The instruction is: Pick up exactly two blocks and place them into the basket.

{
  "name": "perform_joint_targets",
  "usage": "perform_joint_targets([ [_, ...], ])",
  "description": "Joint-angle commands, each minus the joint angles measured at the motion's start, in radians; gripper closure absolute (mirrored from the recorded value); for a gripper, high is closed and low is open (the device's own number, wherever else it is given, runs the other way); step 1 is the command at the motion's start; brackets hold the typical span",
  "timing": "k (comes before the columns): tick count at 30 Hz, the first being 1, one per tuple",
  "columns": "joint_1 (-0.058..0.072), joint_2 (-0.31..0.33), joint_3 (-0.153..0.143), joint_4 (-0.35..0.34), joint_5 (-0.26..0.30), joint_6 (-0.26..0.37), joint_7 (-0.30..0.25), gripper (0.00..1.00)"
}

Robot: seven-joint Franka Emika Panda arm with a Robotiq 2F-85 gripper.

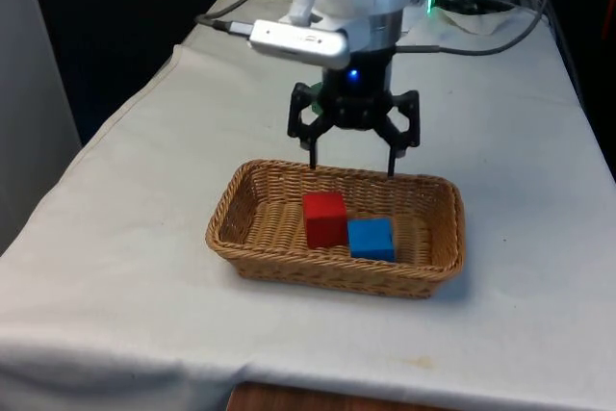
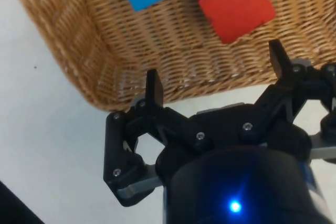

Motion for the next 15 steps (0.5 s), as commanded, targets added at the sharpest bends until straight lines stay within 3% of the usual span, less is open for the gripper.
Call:
perform_joint_targets([
  [1, 0.01, -0.006, -0.003, -0.006, -0.006, -0.002, 0.01, 0.0],
  [7, 0.028, -0.024, -0.001, -0.016, -0.01, -0.02, 0.024, 0.0],
  [8, 0.02, -0.013, 0.001, -0.004, -0.007, -0.02, 0.018, 0.0],
  [10, 0.036, -0.032, 0.0, -0.023, -0.009, -0.028, 0.03, 0.0],
  [15, 0.051, -0.053, 0.002, -0.041, -0.01, -0.039, 0.038, 0.0],
])
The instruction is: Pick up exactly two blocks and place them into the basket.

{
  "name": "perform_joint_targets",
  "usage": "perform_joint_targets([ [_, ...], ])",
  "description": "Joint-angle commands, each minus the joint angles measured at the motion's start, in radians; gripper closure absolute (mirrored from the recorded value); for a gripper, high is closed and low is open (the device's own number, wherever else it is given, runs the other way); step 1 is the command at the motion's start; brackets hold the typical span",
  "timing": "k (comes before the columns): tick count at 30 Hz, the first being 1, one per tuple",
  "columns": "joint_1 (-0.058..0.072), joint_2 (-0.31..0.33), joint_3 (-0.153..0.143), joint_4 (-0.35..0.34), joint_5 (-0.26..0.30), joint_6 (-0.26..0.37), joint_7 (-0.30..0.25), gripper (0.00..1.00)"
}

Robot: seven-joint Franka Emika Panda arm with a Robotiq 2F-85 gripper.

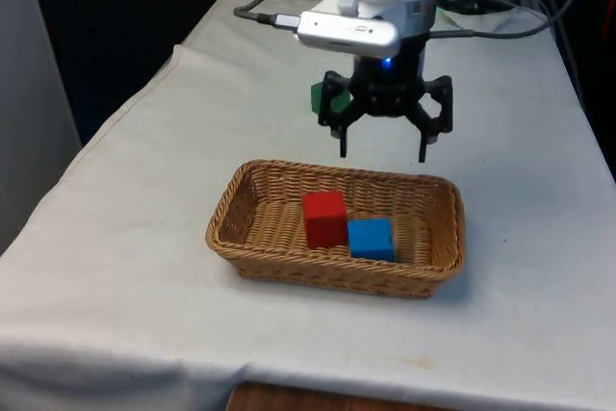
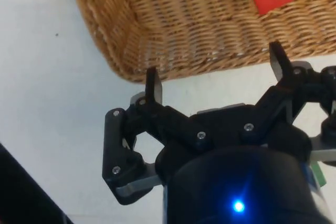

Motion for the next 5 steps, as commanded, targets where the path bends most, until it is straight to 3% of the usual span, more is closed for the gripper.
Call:
perform_joint_targets([
  [1, 0.01, -0.016, -0.002, -0.02, -0.003, 0.004, 0.006, 0.0],
  [2, 0.015, -0.026, 0.0, -0.031, -0.003, 0.004, 0.007, 0.0],
  [3, 0.008, -0.016, 0.002, -0.02, 0.0, 0.0, 0.002, 0.0],
  [5, 0.014, -0.031, 0.001, -0.039, -0.001, 0.008, 0.003, 0.0],
])
